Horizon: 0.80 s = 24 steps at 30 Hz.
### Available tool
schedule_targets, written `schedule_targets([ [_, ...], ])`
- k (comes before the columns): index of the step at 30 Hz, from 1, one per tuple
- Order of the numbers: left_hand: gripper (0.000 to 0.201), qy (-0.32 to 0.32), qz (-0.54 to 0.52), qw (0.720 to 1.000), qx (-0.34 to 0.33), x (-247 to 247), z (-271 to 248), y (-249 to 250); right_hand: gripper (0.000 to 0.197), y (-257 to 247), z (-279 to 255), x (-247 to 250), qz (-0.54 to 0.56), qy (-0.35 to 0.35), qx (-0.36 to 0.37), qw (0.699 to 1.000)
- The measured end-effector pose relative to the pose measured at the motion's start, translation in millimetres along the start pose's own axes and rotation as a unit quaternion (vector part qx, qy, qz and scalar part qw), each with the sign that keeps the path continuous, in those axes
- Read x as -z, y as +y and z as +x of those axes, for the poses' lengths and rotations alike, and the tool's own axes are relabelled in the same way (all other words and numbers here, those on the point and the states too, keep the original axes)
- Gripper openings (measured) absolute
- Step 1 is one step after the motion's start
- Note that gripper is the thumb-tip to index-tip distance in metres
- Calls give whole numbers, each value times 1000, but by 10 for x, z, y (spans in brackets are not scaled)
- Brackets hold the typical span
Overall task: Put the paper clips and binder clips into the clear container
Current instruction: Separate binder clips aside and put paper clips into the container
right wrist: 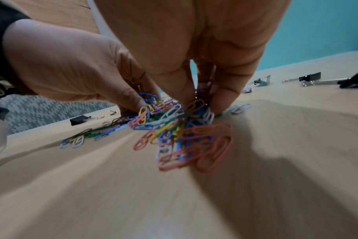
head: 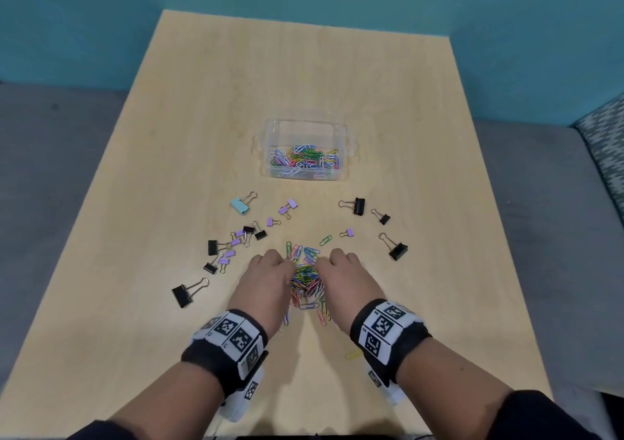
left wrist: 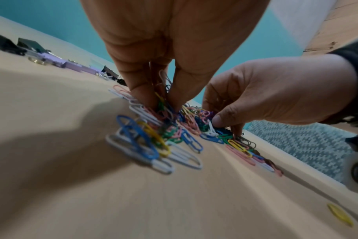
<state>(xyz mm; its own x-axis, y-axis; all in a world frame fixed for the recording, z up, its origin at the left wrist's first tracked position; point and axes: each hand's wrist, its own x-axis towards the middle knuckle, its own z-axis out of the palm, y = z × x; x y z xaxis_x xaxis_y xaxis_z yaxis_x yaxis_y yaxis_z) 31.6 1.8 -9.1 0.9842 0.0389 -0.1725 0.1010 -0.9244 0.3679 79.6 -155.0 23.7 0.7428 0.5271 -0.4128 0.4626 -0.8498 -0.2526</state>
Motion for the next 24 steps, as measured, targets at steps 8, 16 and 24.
schedule_targets([
  [8,20,-49,-109,991,65,210,-15,49,30,57,32,58,30,-26,-16,999],
  [16,17,-124,-282,940,144,563,85,-11,8,204,105,368,135,-95,2,986],
  [24,15,-57,-510,839,181,1126,829,-43,15,375,616,1125,257,-9,-15,966],
])
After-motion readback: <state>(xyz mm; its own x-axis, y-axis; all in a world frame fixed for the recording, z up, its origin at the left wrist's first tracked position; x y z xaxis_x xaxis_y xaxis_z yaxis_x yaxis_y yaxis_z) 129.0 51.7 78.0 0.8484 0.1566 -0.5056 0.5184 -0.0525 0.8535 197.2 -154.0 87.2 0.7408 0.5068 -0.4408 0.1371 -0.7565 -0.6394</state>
